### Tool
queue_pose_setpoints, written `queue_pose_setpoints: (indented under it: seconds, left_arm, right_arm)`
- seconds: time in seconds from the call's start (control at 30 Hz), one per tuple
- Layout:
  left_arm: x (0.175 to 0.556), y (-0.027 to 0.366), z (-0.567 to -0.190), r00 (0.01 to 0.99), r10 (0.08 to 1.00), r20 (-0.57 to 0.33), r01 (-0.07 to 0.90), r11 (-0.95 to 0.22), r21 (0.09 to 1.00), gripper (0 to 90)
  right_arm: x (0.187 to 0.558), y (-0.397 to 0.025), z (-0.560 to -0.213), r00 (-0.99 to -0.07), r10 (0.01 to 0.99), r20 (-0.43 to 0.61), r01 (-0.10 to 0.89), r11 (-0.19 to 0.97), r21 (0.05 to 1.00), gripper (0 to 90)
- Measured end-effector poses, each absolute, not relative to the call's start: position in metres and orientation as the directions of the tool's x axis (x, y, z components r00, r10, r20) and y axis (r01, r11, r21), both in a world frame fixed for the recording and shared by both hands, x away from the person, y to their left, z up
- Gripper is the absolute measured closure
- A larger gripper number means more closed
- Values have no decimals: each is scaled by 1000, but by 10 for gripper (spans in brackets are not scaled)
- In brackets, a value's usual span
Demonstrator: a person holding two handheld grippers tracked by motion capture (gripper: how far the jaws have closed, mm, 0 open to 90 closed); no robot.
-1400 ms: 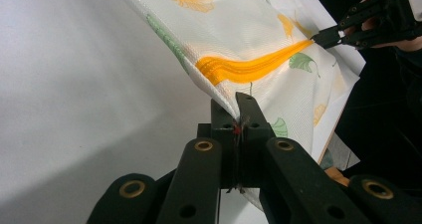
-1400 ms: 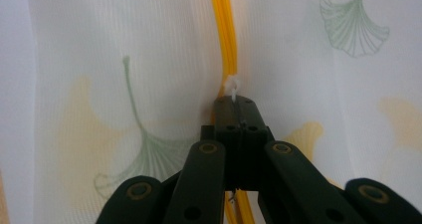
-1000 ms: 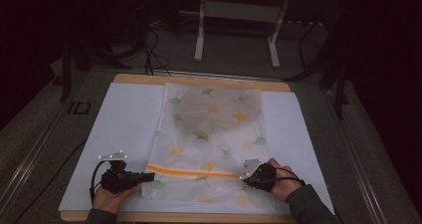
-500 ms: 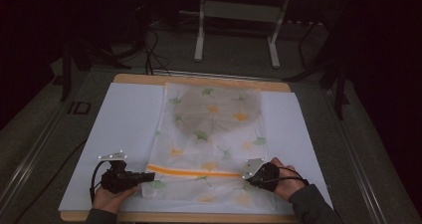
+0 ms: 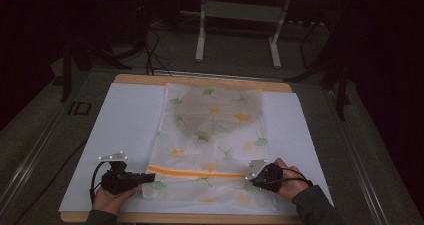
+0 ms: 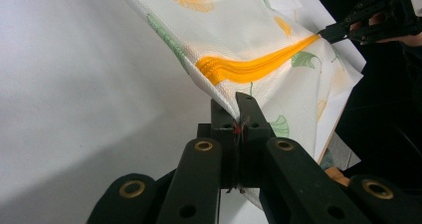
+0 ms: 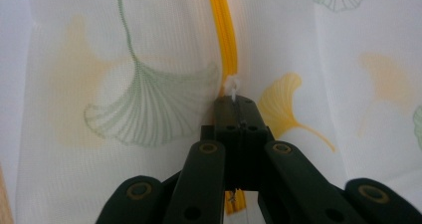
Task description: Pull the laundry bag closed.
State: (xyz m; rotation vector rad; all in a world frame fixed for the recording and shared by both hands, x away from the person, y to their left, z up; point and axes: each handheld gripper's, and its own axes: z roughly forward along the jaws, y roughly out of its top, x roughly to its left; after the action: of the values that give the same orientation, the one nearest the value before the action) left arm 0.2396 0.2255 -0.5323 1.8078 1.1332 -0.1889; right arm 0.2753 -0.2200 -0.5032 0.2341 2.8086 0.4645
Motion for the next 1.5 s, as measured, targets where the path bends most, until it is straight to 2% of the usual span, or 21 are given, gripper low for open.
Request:
queue_pose_setpoints:
  seconds: [0.5,0.73,0.93,1.4,1.5]
  left_arm:
    - [240,225,-533,556,613,-561,764,-111,635,884]
    - [240,222,-533,567,601,-563,763,-126,634,884]
    - [240,225,-534,559,607,-565,766,-117,632,884]
    - [236,225,-536,559,611,-560,769,-131,625,880]
    - [234,228,-538,556,620,-553,773,-142,618,857]
  right_arm:
    - [273,-248,-501,-932,248,-266,159,935,317,900]
    - [273,-259,-494,-919,277,-280,176,925,338,900]
    - [273,-262,-497,-909,275,-314,185,939,289,900]
    - [266,-280,-500,-907,321,-273,221,914,341,900]
    - [263,-283,-503,-911,331,-247,229,903,364,895]
